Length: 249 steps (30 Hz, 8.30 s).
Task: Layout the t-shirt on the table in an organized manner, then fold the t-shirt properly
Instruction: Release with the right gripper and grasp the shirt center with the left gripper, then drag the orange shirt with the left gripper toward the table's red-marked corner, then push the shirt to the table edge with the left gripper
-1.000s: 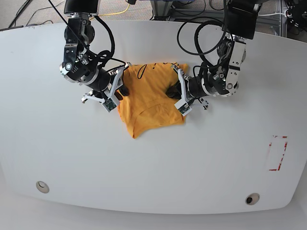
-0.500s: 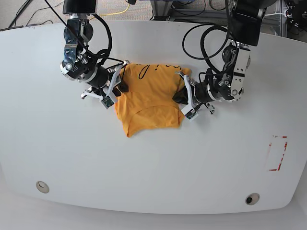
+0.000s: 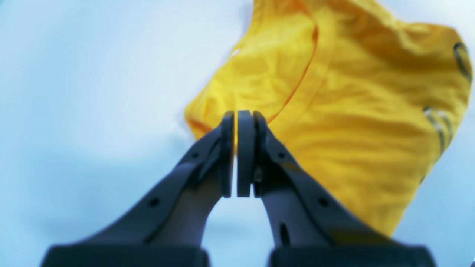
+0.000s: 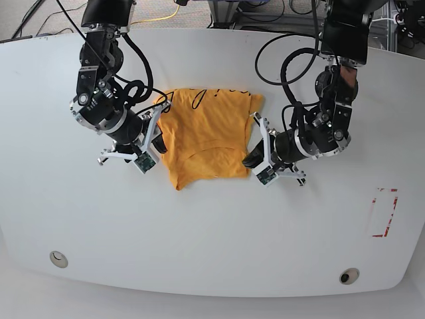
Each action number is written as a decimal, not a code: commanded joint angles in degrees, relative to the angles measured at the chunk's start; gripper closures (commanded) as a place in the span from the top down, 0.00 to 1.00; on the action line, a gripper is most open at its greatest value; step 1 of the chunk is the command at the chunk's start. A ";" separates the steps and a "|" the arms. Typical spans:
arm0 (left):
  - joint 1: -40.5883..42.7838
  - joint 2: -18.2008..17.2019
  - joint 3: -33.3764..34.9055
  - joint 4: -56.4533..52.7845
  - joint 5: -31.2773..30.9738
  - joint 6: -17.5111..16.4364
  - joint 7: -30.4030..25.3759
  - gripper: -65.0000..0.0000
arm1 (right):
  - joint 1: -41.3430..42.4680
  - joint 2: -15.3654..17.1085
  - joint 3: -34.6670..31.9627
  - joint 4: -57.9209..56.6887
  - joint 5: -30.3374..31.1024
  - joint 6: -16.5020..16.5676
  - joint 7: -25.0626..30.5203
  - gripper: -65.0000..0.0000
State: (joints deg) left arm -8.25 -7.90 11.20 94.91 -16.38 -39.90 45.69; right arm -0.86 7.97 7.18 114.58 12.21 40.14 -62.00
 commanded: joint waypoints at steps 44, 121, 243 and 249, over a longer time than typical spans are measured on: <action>2.40 1.88 12.67 -20.85 1.57 18.23 -24.72 0.00 | 2.49 5.44 8.60 0.89 0.76 -0.14 1.12 0.19; 16.38 -8.67 -20.56 8.16 -6.78 8.12 -5.03 0.00 | 0.29 5.09 8.78 1.06 0.85 -0.14 0.77 0.19; 18.76 -21.15 -41.40 -16.80 3.15 -0.10 -9.34 0.00 | -0.68 5.26 12.12 1.77 0.85 -0.14 0.15 0.19; 18.76 -21.68 -41.49 -16.63 2.98 -0.10 -9.34 0.00 | -0.68 5.18 12.12 1.77 0.85 -0.14 0.15 0.19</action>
State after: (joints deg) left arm 10.98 -27.77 -29.71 77.34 -12.73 -39.99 37.43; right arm -2.20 12.56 19.03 115.09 12.43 40.10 -63.07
